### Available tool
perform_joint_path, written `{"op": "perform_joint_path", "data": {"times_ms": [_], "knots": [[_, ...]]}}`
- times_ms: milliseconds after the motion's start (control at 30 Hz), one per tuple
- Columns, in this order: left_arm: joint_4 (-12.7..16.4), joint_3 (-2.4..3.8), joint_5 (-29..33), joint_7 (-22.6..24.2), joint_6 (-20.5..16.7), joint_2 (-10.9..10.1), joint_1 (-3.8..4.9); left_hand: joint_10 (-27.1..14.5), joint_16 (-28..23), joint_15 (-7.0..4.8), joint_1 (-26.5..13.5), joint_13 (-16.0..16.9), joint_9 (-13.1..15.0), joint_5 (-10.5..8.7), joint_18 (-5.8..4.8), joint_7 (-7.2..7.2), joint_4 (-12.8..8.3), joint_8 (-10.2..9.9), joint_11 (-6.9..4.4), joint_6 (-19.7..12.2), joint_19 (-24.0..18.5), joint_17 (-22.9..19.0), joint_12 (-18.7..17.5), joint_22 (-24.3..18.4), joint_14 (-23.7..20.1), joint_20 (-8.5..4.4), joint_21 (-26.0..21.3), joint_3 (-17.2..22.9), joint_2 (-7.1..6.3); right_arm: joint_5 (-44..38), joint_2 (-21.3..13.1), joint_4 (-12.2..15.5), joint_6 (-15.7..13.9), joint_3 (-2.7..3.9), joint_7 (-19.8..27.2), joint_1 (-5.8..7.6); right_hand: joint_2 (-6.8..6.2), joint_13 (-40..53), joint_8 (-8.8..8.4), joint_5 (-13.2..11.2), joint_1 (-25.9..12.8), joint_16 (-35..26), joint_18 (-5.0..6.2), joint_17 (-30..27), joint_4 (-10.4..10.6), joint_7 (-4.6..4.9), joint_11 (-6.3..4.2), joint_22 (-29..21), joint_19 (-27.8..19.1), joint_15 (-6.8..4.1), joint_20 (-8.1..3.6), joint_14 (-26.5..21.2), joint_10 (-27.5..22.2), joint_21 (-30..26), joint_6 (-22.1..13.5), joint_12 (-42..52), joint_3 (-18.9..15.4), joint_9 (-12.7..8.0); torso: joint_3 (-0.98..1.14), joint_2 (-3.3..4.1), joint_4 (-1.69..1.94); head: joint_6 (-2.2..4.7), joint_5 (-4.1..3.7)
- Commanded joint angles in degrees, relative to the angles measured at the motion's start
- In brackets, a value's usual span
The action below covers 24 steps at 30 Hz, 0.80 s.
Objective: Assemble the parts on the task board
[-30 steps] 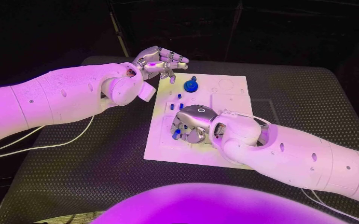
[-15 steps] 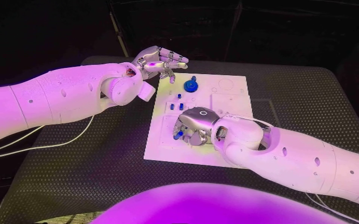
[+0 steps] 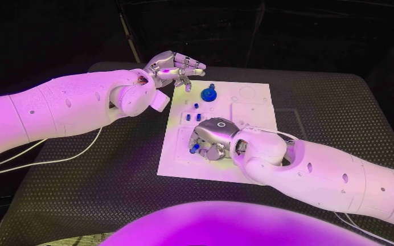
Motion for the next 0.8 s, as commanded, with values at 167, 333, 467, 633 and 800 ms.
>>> {"op": "perform_joint_path", "data": {"times_ms": [167,333,467,633,800], "knots": [[0.2,0.05,0.3,0.2,0.8,0.0,0.14,-0.4,-0.2,0.00,-0.6,0.0,0.0,0.21,0.80,-0.03,0.1,-0.2,0.10,-0.5,-0.4,-0.1,0.2,-0.1,-0.6,-0.11,-0.4,-0.2,0.13,-0.6,0.8,-0.8,0.0,-0.13,0.0,-0.08,-1.06,-0.1,-0.94,0.8,-2.0,-0.2,-0.24,-0.3,0.5,0.21,0.50,-0.4,-0.7,0.62,0.53,2.4,-2.1,-0.2,-2.6,-1.3,-1.1,-0.4,0.02,0.00,0.01,0.06,0.01],[0.2,0.05,0.3,0.1,0.8,0.0,0.16,-0.4,-0.2,0.00,-0.6,0.0,0.0,0.21,0.80,-0.03,0.1,-0.2,0.10,-0.5,-0.4,-0.1,0.2,-0.1,-0.6,-0.11,-0.4,-0.2,0.13,-0.6,1.1,-0.9,-0.3,-0.13,0.3,-0.08,-1.31,-0.1,-0.95,0.9,-2.4,-0.2,-0.19,-0.3,0.6,0.01,0.47,-0.5,-0.7,0.64,0.63,2.4,-2.5,-0.3,-3.6,-1.4,-1.4,-0.5,0.06,0.01,0.01,0.10,0.06],[0.2,0.05,0.3,0.0,0.9,-0.1,0.19,-0.4,-0.2,0.00,-0.6,0.0,0.0,0.21,0.80,-0.03,0.1,-0.2,0.10,-0.5,-0.4,-0.1,0.2,-0.1,-0.6,-0.11,-0.4,-0.2,0.13,-0.4,1.3,-1.1,-0.4,-0.13,0.6,-0.08,-1.44,0.0,-0.93,0.9,-2.6,-0.2,-0.18,-0.3,0.6,0.03,0.48,-0.5,-0.7,0.64,0.66,2.4,-2.5,-0.3,-3.9,-1.3,-1.5,-0.5,0.01,0.02,-0.03,0.26,0.02],[0.2,0.06,0.3,-0.1,1.0,0.0,0.21,-0.5,-0.3,0.02,-0.7,0.0,0.0,0.20,0.80,-0.01,0.1,-0.2,0.12,-0.5,-0.5,-0.3,0.3,-0.2,-0.7,-0.08,-0.5,-0.3,0.19,-0.2,1.4,-1.2,-0.9,-0.13,0.8,-0.08,-1.92,0.0,-1.00,0.9,-3.1,-0.2,-0.15,-0.4,0.8,-0.03,0.54,-0.8,-0.8,0.71,0.72,2.4,-3.2,-0.5,-5.3,-1.4,-2.0,-0.5,0.09,0.00,-0.06,0.29,0.04],[0.1,0.06,0.3,-0.1,1.1,0.0,0.21,-0.5,-0.3,0.03,-0.7,0.0,0.0,0.20,0.80,-0.01,0.1,-0.2,0.12,-0.5,-0.5,-0.3,0.3,-0.2,-0.7,-0.08,-0.5,-0.3,0.19,0.1,1.3,-1.2,-1.8,-0.13,1.0,-0.08,-2.64,0.0,-0.98,0.6,-4.1,-0.2,-0.13,-0.4,1.2,-0.10,0.55,-1.0,-0.8,0.77,0.80,2.4,-3.8,-0.7,-7.0,-1.4,-3.1,-0.5,0.07,-0.01,0.03,0.31,-0.04]]}}
